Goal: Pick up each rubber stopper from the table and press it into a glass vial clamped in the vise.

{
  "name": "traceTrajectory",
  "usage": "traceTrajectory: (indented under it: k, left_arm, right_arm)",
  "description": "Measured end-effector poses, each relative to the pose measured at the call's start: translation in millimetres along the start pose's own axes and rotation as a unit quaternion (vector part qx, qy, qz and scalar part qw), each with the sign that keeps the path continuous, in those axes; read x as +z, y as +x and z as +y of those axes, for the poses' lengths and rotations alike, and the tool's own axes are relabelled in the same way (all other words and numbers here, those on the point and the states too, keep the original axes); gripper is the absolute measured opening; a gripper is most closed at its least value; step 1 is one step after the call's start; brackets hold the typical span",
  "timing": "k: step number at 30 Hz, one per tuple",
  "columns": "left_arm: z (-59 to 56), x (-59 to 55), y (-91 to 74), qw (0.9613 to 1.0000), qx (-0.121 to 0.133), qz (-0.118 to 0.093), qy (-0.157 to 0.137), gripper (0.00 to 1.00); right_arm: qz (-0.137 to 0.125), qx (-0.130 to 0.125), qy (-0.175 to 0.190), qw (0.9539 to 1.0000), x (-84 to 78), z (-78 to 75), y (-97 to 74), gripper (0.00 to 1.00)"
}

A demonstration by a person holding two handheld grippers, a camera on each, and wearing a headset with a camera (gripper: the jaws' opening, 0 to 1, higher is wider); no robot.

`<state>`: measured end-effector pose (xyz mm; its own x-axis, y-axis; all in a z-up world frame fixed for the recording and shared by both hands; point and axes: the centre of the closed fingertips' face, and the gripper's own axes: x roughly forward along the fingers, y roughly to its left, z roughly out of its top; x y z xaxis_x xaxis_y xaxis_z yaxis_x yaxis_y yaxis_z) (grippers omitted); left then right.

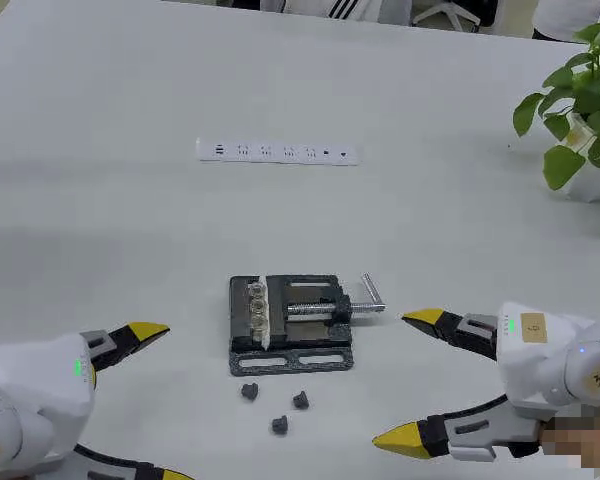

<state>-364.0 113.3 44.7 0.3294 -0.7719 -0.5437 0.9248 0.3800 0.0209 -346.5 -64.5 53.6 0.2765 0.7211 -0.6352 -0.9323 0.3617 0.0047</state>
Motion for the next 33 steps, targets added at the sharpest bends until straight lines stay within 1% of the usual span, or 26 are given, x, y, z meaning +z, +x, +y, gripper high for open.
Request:
traceTrajectory:
  k: [2, 3, 6, 9, 15, 18, 19, 23, 24, 25, 27, 31, 33]
  left_arm:
    - [-0.4, -0.8, 1.1, 1.0000, -0.004, 0.006, 0.005, 0.89]
    - [-1.2, -1.0, 1.9, 0.9999, -0.008, 0.009, 0.012, 0.88]
    - [-2.3, -2.5, 4.5, 0.9994, -0.015, 0.021, 0.025, 0.80]
    - [-2.0, -1.4, 7.3, 0.9991, -0.020, 0.022, 0.031, 0.74]
    - [2.6, -0.5, 15.3, 0.9978, -0.027, 0.034, 0.049, 0.64]
    - [5.3, 1.7, 20.1, 0.9967, -0.032, 0.039, 0.065, 0.59]
    - [6.0, 1.8, 21.5, 0.9964, -0.033, 0.041, 0.067, 0.56]
    - [9.4, -0.1, 29.9, 0.9947, -0.039, 0.054, 0.079, 0.48]
    - [10.4, -1.6, 32.7, 0.9936, -0.041, 0.060, 0.086, 0.46]
    - [10.2, -1.7, 34.5, 0.9929, -0.044, 0.061, 0.093, 0.44]
    - [9.8, -2.9, 39.2, 0.9920, -0.050, 0.067, 0.094, 0.41]
    - [10.0, -5.9, 48.0, 0.9889, -0.061, 0.080, 0.109, 0.33]
    - [10.7, -7.0, 52.5, 0.9879, -0.065, 0.086, 0.112, 0.31]
  right_arm:
    - [-0.001, -0.001, 0.001, 1.0000, -0.4, -0.2, -0.4, 0.83]
    - [-0.001, -0.002, 0.002, 1.0000, -0.9, -0.7, -0.4, 0.83]
    - [-0.003, -0.003, 0.003, 1.0000, -1.2, -1.0, -0.7, 0.83]
    - [-0.004, -0.004, 0.005, 1.0000, -1.5, -1.7, -0.8, 0.83]
    - [-0.005, -0.005, 0.008, 0.9999, -2.0, -1.4, -1.3, 0.82]
    - [-0.006, -0.007, 0.009, 0.9999, -1.5, -1.6, -2.1, 0.82]
    - [-0.006, -0.007, 0.010, 0.9999, -1.2, -1.6, -2.2, 0.82]
    - [-0.007, -0.008, 0.011, 0.9999, -0.1, -0.7, -2.5, 0.82]
    - [-0.006, -0.008, 0.011, 0.9999, -0.3, -0.7, -2.6, 0.82]
    - [-0.006, -0.009, 0.011, 0.9999, -0.9, -1.2, -2.7, 0.82]
    - [-0.005, -0.010, 0.010, 0.9999, -1.4, -1.4, -3.0, 0.82]
    - [-0.006, -0.012, 0.013, 0.9998, -1.6, -2.1, -4.3, 0.81]
    - [-0.007, -0.014, 0.015, 0.9998, -0.8, -1.8, -4.9, 0.81]
